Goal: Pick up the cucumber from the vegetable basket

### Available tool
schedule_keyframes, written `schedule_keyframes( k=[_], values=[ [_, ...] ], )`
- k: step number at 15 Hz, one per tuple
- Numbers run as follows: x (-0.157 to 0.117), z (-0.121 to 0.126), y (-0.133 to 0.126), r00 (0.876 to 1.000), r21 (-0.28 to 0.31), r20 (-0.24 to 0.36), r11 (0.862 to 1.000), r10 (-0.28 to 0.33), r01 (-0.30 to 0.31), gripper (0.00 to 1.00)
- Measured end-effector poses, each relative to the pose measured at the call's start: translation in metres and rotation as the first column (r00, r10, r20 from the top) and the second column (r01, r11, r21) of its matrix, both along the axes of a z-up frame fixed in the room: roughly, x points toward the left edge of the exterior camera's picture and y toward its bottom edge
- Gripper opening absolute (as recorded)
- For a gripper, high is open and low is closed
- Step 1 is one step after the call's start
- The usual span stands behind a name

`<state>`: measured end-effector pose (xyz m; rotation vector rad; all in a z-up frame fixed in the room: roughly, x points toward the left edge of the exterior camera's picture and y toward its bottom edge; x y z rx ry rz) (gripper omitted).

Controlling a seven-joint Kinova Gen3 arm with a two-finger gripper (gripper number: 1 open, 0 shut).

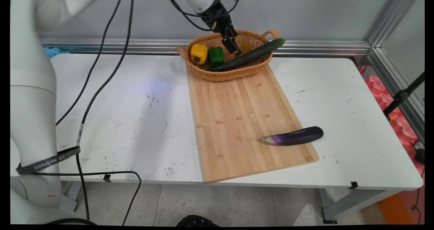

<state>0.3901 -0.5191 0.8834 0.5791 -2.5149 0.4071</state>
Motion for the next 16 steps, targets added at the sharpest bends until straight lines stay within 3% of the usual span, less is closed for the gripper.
schedule_keyframes(
  k=[5, 16],
  values=[
    [-0.008, -0.018, -0.024, 0.999, -0.017, -0.032, 1.0, -0.021, 0.02, 1.0],
    [-0.019, -0.051, -0.047, 0.998, -0.039, -0.044, 0.998, -0.042, 0.04, 1.0]
  ],
)
